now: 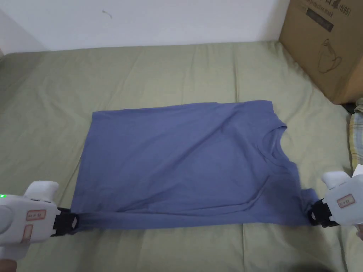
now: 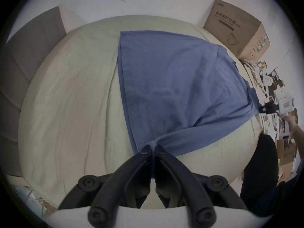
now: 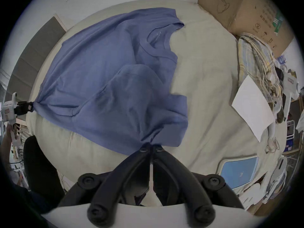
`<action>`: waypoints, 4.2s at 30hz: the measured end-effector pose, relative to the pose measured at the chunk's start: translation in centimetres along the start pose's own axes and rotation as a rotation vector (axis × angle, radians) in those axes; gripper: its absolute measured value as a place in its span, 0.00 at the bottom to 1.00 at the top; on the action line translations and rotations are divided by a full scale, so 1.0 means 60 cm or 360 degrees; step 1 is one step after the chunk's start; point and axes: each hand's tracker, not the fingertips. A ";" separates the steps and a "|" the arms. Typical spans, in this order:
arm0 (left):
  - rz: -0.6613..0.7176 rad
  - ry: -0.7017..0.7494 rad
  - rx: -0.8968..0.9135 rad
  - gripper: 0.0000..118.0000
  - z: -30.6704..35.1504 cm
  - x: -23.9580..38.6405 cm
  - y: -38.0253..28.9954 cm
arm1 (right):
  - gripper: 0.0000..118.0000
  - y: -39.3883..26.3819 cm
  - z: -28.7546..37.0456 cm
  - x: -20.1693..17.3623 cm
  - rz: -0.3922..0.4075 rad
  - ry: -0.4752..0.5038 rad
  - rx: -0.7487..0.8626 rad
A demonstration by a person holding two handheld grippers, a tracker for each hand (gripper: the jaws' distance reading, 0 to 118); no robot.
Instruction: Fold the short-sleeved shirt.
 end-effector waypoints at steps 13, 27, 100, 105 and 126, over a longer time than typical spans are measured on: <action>0.0179 -0.0097 0.0349 0.98 0.104 0.003 -0.008 | 0.95 -0.003 0.095 -0.041 -0.0126 0.0074 0.0463; 0.0115 0.0021 0.0041 1.00 0.019 0.003 -0.018 | 0.00 0.000 0.117 -0.026 -0.0284 0.0202 0.0485; 0.0233 -0.0026 0.0349 0.64 -0.018 -0.028 0.158 | 0.70 0.203 0.026 -0.040 -0.0204 0.0226 0.0646; 0.0257 0.0091 0.0344 0.00 0.018 -0.027 0.100 | 0.00 0.166 0.042 -0.044 -0.0176 0.0215 0.0600; 0.0107 0.0198 0.0242 0.00 -0.105 0.003 0.140 | 0.00 0.127 -0.016 0.007 -0.0423 0.0333 0.0437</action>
